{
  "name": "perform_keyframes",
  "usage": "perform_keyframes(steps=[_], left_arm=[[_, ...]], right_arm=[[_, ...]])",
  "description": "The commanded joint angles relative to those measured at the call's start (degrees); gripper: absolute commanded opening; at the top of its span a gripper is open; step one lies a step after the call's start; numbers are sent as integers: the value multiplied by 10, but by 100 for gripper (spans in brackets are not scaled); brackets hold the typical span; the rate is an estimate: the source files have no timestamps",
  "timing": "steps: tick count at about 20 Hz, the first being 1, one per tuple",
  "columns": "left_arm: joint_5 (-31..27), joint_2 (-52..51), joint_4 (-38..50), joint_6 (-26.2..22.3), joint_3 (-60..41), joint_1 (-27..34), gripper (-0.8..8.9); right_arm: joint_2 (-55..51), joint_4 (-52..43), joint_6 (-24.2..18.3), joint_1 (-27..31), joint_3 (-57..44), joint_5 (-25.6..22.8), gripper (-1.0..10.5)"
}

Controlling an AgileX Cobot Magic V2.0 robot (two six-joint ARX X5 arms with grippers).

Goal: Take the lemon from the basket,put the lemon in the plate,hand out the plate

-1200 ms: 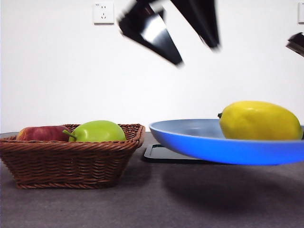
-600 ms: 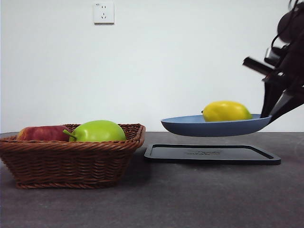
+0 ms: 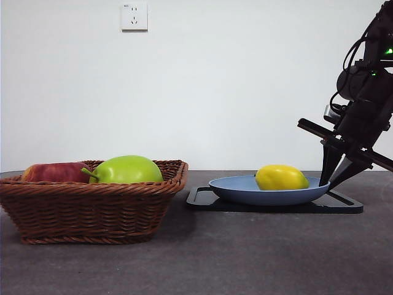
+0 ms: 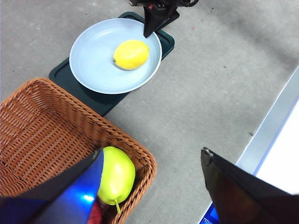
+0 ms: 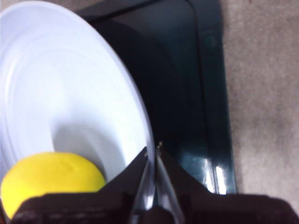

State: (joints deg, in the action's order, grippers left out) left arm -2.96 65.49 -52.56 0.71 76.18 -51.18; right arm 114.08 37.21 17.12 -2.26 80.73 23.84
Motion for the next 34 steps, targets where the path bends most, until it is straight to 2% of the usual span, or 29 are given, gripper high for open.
perform_keyframes(steps=[1,4,5,8,12,15,18,21,24,27,30,34], left_arm=[[-2,6,6,8,10,-4,362],[-2,6,6,8,10,-4,362],[-2,6,6,9,10,-4,362],[-4,7,16,9,10,-4,362],[-15,13,35,-5,10,-4,361],[-15,16,50,-26,10,7,329],[-16,16,49,-47,10,26,143],[-15,16,42,-68,10,63,5],[-15,14,35,-72,10,107,6],[-14,-2,41,-83,4,150,6],[-15,-44,98,-83,-46,184,6],[-14,-134,205,-82,-174,234,6]], right_arm=[[11,-13,-10,0,14,-2,45],[11,-25,-12,0,14,-1,220],[10,-30,-17,0,14,-1,238],[-5,-24,-23,0,14,0,235],[-63,22,-57,-4,14,-4,231],[-124,64,-88,-29,14,-74,161],[-205,80,-103,-67,6,-106,85],[-285,82,-112,-115,-1,-130,35],[-363,80,-127,-178,-12,-205,2],[-439,35,-142,-233,-54,-244,2],[-526,-63,-152,-284,-140,-282,2],[-639,-174,-160,-316,-274,-335,2]])
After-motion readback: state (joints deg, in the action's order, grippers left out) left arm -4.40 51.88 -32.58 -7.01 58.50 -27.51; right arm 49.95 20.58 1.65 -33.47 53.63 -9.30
